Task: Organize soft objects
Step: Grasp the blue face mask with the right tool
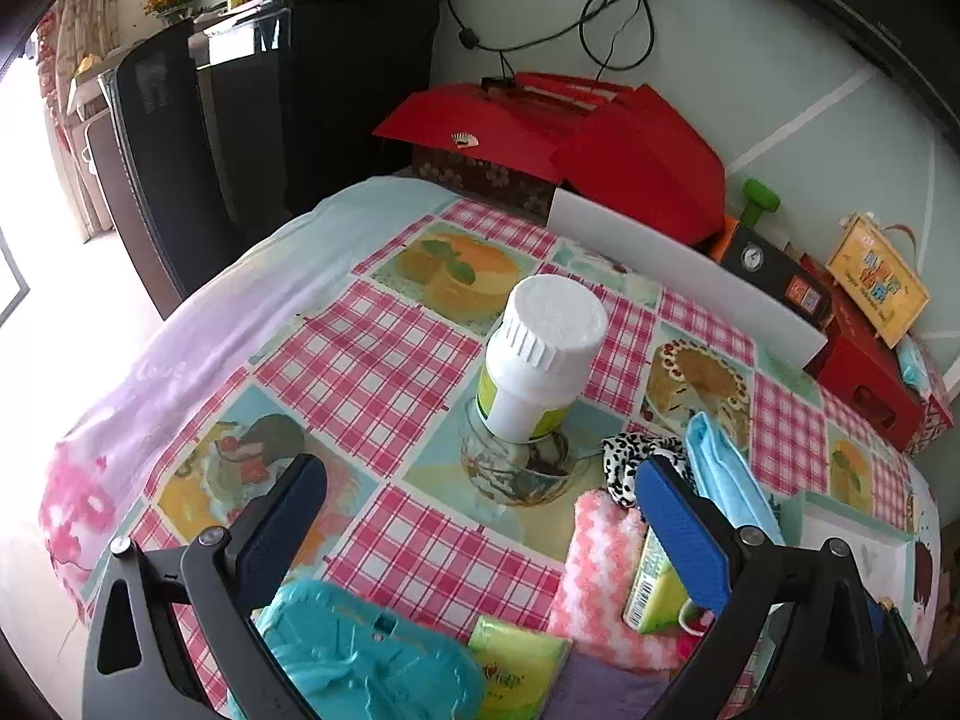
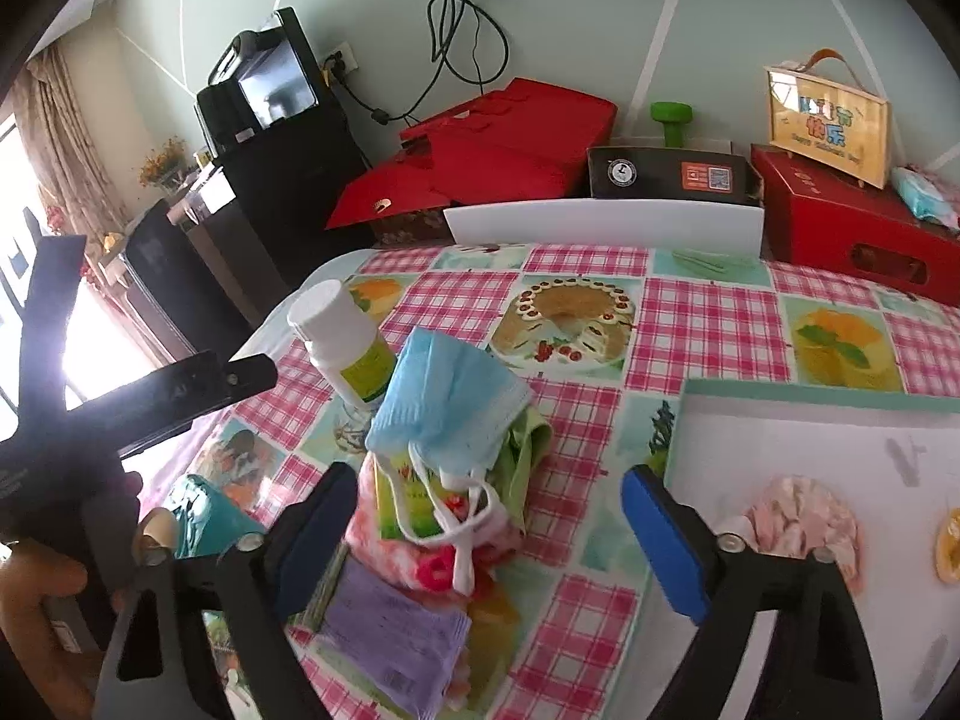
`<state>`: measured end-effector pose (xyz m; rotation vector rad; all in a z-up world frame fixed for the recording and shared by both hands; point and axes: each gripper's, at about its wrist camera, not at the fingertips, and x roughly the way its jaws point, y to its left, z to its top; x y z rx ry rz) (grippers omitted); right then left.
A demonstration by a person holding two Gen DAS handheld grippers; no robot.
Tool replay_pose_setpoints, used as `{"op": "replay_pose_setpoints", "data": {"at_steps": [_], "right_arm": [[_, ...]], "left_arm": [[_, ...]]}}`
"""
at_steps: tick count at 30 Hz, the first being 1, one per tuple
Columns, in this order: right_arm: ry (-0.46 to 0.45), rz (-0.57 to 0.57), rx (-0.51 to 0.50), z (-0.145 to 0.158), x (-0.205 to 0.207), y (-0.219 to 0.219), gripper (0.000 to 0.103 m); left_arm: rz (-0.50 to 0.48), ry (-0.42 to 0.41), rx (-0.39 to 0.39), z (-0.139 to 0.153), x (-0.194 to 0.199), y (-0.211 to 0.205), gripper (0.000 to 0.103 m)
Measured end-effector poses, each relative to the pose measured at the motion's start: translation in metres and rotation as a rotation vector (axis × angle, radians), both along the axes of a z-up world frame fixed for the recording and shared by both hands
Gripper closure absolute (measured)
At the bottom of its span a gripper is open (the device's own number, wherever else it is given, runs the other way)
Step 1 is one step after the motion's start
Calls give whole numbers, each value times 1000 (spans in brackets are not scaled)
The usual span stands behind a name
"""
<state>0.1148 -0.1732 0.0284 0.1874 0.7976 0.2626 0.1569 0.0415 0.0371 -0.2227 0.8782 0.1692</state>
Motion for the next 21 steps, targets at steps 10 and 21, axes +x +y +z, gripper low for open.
{"op": "replay_pose_setpoints", "data": {"at_steps": [10,21], "right_arm": [[3,76,-27,1,31,33,33],[24,82,-38,-10,43,42,73]], "left_arm": [[6,63,-42,-17,11,8,1],[-58,83,-147,-28,11,5,20]]}}
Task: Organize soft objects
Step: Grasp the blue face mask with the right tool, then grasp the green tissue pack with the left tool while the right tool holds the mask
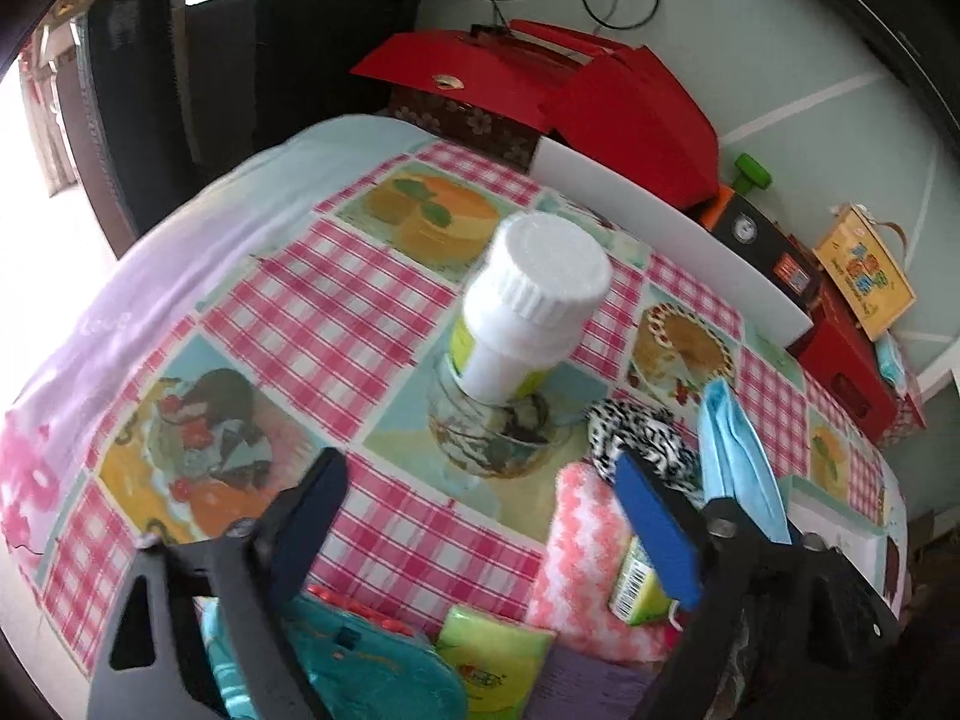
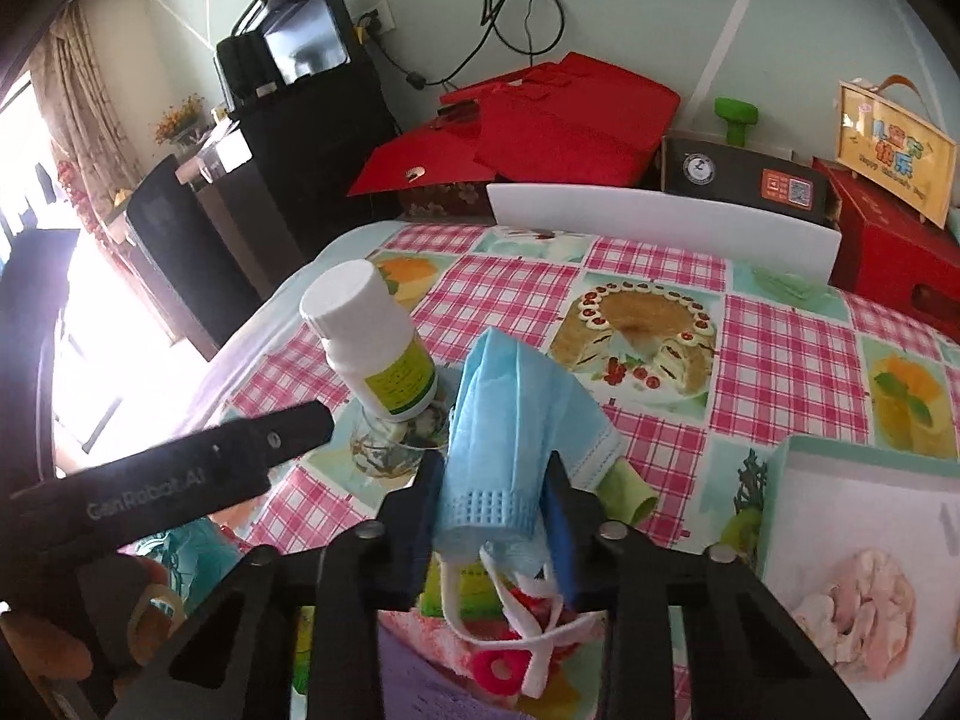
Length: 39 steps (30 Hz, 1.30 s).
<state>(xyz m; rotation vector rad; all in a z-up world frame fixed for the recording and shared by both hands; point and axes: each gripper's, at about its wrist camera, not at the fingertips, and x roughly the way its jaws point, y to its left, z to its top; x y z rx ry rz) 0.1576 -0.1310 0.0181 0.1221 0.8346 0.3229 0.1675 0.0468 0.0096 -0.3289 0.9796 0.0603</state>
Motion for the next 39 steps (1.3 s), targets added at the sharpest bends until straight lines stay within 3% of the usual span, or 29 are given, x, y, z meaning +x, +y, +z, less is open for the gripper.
{"op": "replay_pose_setpoints", "data": {"at_steps": [7,10,16,32,39], "right_arm": [[10,-26,47,-1,-7,-18,85],[10,-54,76,-2,-12,-30,89],[-1,-90,105,3,-23,-49,90],[61,-153,102,-16,-44,-79,90],[75,-160,105,-20,-45,-83,90]], "left_arm": [[-88,-23,-66,4,-2,-15,26],[-131,-51,-54,12,-6,-26,26],[-239,-21,-66,5,-3,-53,26],[-325,47,55,-18,-2,-95,27],[-331,80,98,-30,2,-102,41]]}}
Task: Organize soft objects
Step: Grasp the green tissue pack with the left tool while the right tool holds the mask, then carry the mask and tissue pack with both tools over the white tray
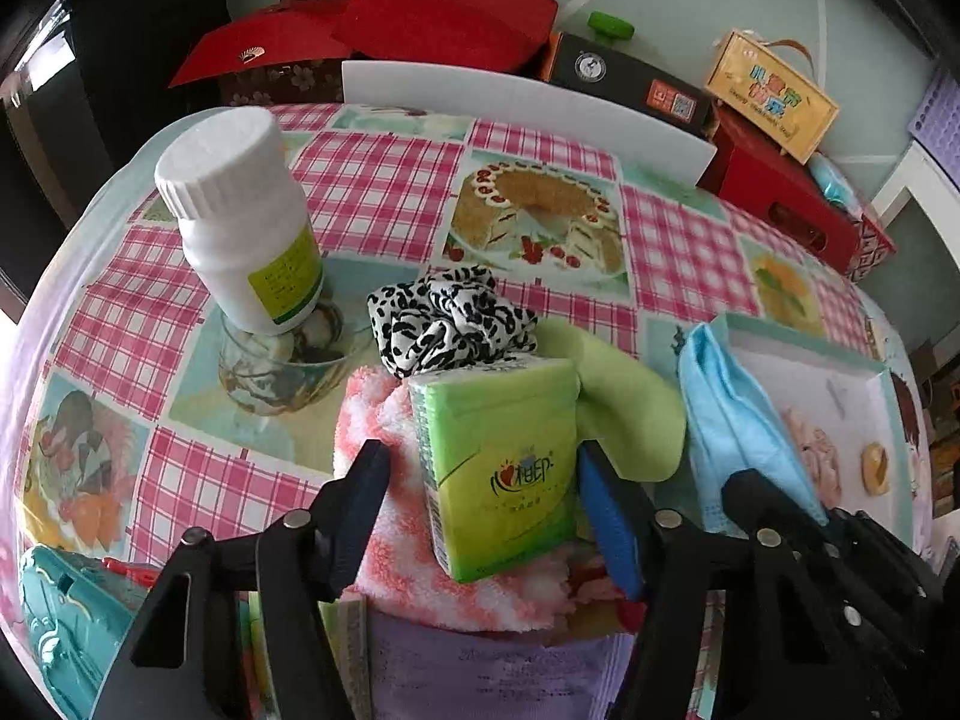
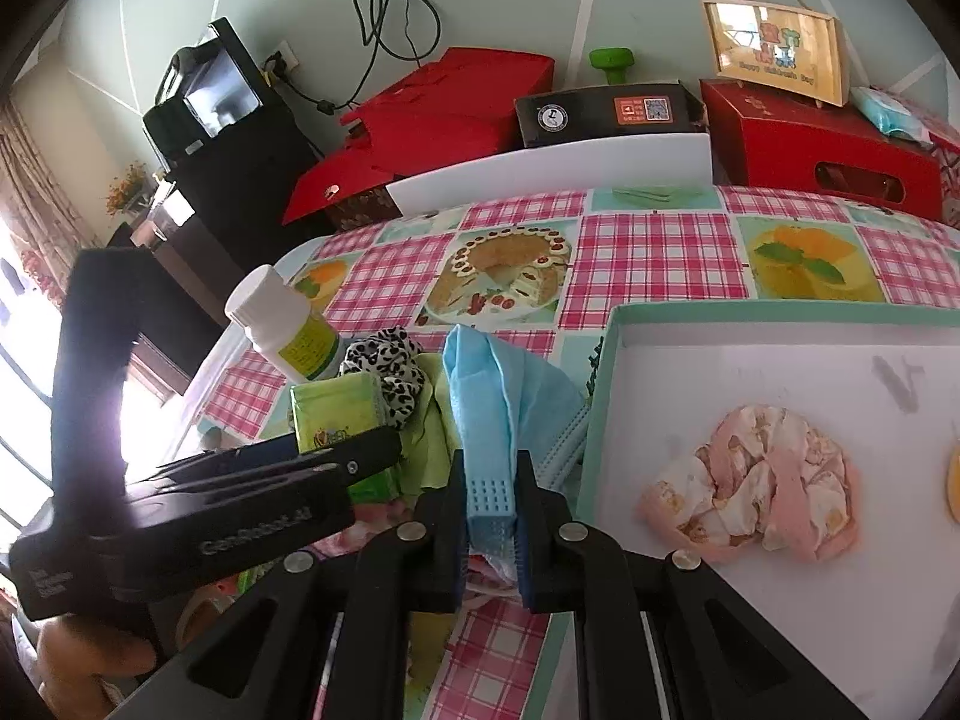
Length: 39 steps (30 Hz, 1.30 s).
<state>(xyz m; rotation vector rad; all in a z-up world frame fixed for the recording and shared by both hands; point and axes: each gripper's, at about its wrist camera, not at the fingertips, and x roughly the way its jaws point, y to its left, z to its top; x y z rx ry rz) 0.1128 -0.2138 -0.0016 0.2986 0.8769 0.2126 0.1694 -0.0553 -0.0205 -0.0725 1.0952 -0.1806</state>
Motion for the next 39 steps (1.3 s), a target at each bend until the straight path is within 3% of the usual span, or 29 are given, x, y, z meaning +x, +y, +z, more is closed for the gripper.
{"op": "replay_pose_setpoints", "data": {"at_steps": [4,23,32,39], "right_arm": [[5,2,2,-2,0,-2,90],[-22,4,12,6,-3,-7,90],[-187,-23,0,59,-28,-14,90],[-269,-84,-41,91,-50,-33,90]], "left_arm": [[-1,0,-3,-1,0,0,55],[34,-91,-53,32,-9,18,57],[37,-233,-92,81,-30,26,57],[1,-291,-107,102,-42,16,57]]}}
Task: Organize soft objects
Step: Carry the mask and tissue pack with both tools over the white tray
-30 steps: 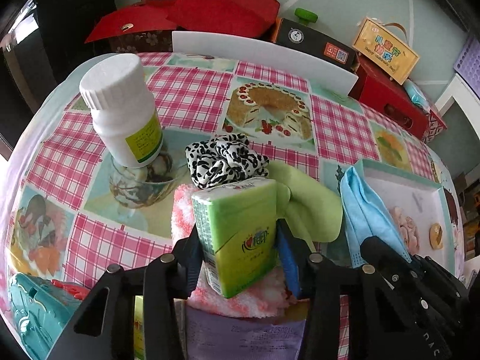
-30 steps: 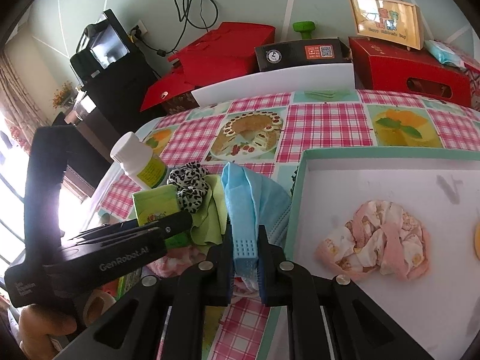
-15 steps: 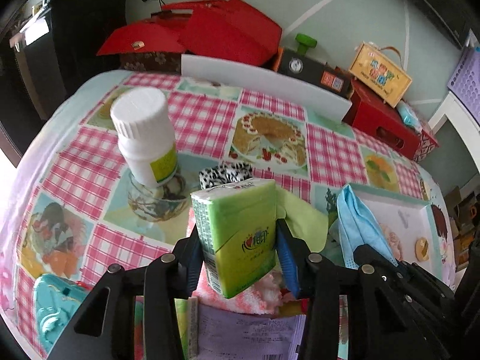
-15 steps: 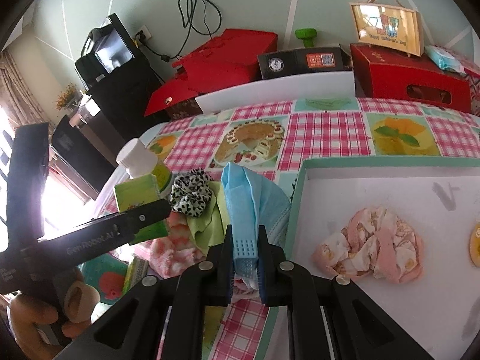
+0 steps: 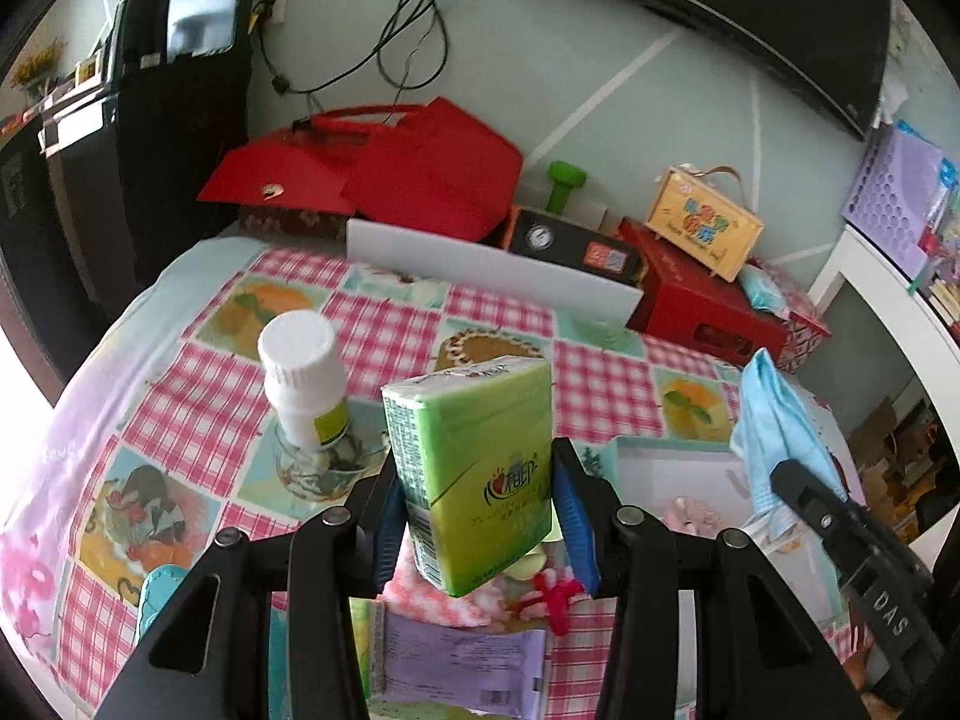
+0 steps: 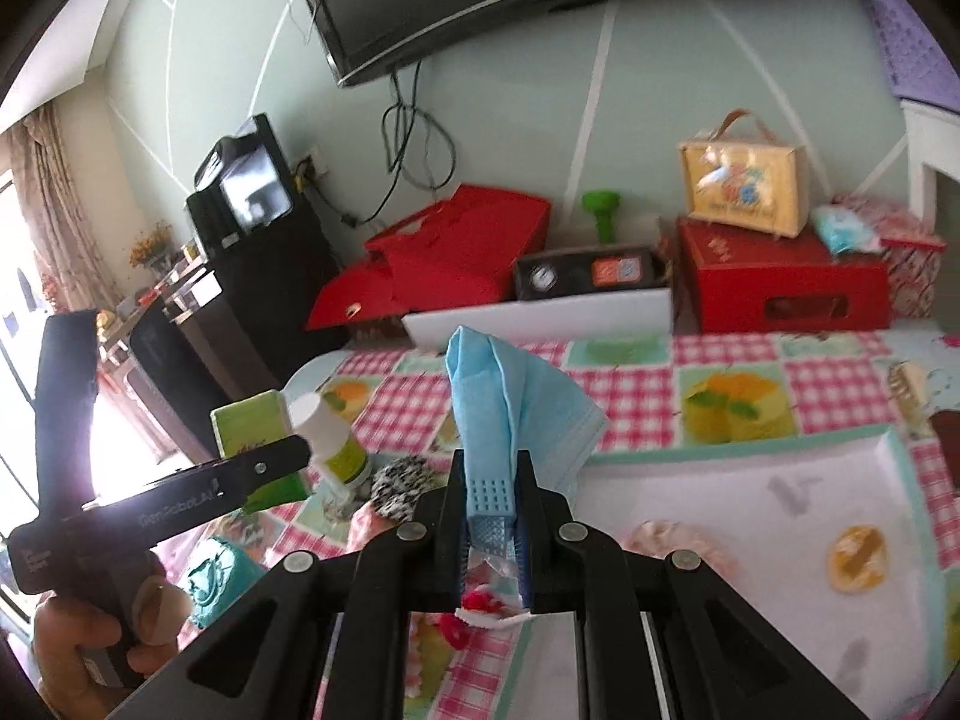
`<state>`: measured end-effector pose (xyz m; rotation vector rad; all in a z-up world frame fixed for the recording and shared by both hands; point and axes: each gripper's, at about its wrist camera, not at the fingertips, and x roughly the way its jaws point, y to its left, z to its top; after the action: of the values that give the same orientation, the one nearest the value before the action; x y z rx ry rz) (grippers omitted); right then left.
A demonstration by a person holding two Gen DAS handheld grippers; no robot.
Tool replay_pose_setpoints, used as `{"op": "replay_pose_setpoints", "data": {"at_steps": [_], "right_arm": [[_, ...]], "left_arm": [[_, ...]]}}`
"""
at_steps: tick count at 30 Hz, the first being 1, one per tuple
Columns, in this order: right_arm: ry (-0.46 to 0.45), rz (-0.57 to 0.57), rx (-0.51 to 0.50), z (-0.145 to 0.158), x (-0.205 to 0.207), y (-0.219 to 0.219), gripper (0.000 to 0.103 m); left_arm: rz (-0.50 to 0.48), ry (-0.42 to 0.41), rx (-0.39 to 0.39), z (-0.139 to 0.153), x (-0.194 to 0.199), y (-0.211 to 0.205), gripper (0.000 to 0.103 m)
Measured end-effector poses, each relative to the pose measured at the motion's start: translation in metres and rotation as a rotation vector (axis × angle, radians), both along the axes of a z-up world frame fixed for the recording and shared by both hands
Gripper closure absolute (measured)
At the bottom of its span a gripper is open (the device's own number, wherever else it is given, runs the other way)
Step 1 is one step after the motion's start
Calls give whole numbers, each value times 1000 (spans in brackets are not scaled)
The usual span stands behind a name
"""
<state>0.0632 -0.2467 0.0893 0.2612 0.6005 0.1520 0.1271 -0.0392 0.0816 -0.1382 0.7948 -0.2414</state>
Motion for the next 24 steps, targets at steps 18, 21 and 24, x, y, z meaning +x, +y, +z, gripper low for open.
{"op": "replay_pose_setpoints", "data": {"at_steps": [18,21,24], "right_arm": [[72,-392,-113,3,-47,-126,90],[88,-434,-116,1,-54,-144,90],[99,-465,-116,0,-61,-156,90]], "left_arm": [[-213,46,47,-18,-16,-96,57],[-259,61,60,-23,-21,-115,57],[-302,77,75,-30,-25,-134,57]]}}
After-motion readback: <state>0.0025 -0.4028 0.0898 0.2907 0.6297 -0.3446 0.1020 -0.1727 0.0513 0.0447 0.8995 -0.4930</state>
